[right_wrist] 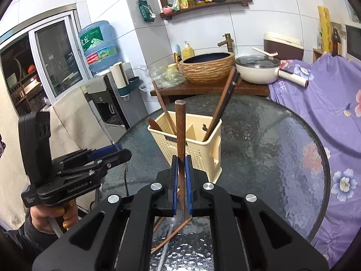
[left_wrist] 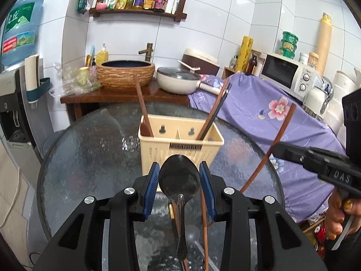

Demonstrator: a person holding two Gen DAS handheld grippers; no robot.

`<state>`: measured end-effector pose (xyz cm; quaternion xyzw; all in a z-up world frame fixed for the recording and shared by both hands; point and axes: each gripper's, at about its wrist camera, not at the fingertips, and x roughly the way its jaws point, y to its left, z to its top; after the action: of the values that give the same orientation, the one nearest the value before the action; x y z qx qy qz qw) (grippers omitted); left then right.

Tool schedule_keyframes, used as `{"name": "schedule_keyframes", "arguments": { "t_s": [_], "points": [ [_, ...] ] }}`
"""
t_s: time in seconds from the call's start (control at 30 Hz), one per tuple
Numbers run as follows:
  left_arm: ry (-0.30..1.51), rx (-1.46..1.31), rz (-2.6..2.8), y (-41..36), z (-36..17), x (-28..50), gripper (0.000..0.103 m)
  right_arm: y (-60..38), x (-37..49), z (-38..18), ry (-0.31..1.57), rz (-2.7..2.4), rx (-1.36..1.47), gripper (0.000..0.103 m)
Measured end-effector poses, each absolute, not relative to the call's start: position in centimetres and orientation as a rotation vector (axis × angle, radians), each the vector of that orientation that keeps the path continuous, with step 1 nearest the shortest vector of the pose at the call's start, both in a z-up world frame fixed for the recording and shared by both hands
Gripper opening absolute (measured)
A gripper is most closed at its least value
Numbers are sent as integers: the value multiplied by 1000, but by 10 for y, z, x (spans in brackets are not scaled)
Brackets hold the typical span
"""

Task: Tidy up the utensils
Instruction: 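Lift the metal spoon and wooden chopstick up toward the cream holder, then lower the metal spoon and wooden chopstick into the holder, opening both grippers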

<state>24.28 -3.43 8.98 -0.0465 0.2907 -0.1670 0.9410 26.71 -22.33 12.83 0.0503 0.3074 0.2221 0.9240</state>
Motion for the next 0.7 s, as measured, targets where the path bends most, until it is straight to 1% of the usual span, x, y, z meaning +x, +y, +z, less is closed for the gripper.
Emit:
{"name": "schedule_keyframes", "arguments": {
  "t_s": [0.27,0.53,0.7],
  "points": [
    [534,-167,-326,-27,133,274,36,-216,274,165,587,477,91,7],
    [381,-237,-266,-21,185,302,36,-219,286,221,468,464,132,7],
    [333,-271,-215,-20,188,324,36,-217,297,243,378,410,133,7]
  ]
}}
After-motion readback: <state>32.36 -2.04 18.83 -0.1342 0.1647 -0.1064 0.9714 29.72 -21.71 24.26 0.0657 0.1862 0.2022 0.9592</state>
